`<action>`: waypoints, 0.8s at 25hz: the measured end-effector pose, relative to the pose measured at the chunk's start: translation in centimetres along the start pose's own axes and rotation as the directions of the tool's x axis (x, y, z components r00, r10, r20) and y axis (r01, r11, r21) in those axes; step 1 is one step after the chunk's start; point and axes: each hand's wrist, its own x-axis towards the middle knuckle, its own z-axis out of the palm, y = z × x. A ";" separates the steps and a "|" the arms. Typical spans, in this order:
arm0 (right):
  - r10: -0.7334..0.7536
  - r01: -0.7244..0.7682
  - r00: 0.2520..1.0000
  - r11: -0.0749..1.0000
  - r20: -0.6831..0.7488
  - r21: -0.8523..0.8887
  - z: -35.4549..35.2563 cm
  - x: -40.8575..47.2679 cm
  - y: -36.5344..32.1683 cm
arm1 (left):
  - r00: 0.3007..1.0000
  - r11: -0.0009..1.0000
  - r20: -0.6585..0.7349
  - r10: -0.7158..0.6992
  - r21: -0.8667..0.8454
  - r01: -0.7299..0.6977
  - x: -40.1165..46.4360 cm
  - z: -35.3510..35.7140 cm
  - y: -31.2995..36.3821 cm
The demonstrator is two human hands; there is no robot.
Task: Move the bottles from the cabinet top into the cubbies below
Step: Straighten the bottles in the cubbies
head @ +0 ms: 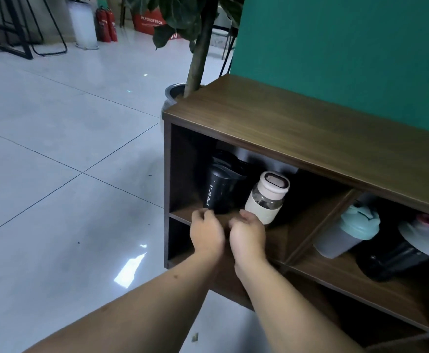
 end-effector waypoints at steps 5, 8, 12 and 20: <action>-0.008 -0.007 0.988 0.995 0.155 0.097 2.9 -0.2 -1.8 | 0.979 0.977 0.198 -0.045 -0.196 0.085 2.1 -1.7 4.2; -0.003 -0.018 0.984 0.993 0.178 0.117 3.6 0.1 -1.9 | 0.965 0.959 0.241 -0.101 -0.233 0.159 2.1 -1.7 5.0; -0.007 -0.019 0.986 0.988 0.166 0.155 4.0 0.7 -1.9 | 0.923 0.932 0.343 -0.174 -0.244 0.267 1.4 -0.6 5.0; -0.034 0.051 0.978 0.996 0.206 -0.077 3.1 0.0 -1.6 | 0.967 0.980 0.243 -0.071 -0.164 0.113 2.3 -0.6 4.4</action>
